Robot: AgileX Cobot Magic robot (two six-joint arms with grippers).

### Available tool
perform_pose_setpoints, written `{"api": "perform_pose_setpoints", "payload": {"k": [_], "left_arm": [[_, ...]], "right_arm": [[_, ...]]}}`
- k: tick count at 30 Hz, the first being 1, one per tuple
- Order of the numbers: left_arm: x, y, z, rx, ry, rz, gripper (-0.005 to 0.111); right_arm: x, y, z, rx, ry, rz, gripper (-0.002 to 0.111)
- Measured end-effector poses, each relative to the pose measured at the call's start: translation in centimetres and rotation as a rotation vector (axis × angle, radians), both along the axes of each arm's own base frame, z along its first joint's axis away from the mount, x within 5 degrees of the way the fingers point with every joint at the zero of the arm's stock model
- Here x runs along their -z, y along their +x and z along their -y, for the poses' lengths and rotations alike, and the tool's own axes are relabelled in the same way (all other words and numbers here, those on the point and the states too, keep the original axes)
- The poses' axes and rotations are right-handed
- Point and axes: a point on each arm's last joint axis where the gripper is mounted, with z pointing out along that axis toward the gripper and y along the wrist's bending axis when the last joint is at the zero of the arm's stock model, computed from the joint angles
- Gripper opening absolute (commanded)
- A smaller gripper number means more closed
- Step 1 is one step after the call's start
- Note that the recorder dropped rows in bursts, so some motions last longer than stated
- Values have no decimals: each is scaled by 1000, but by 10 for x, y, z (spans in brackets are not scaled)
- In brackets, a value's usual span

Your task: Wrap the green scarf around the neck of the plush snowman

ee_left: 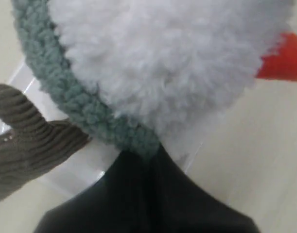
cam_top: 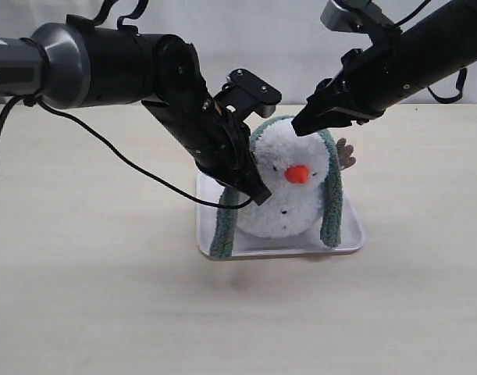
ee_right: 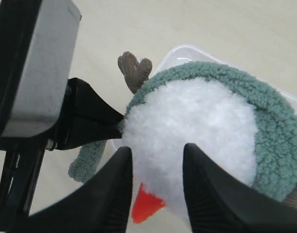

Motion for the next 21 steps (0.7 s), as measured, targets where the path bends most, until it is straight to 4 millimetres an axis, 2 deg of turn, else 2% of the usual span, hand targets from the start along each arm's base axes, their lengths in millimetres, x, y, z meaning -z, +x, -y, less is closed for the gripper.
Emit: {"api": "perform_pose_setpoints", "payload": {"k": [6,12,15,17,19,21], "left_arm": [[17,-2,1,5,33,-71,0],[18,-2,0,4,35,-81,0],[18,-1,0,2,32,-75,0],[18,0,1,-8,24,-67,1],[17,2,2,-20,12,-53,6],[17,3,2,-25,5,-44,14]], "right_arm": [[0,0,0,-2,0,-2,34],[0,0,0,-3,0,-4,34],[1,-1,2,-6,-26,-5,40],[2,-2,5,15,-63,-15,48],[0,-3,12,64,-120,-21,52],[0,-5,18,108,-167,-26,52]]}}
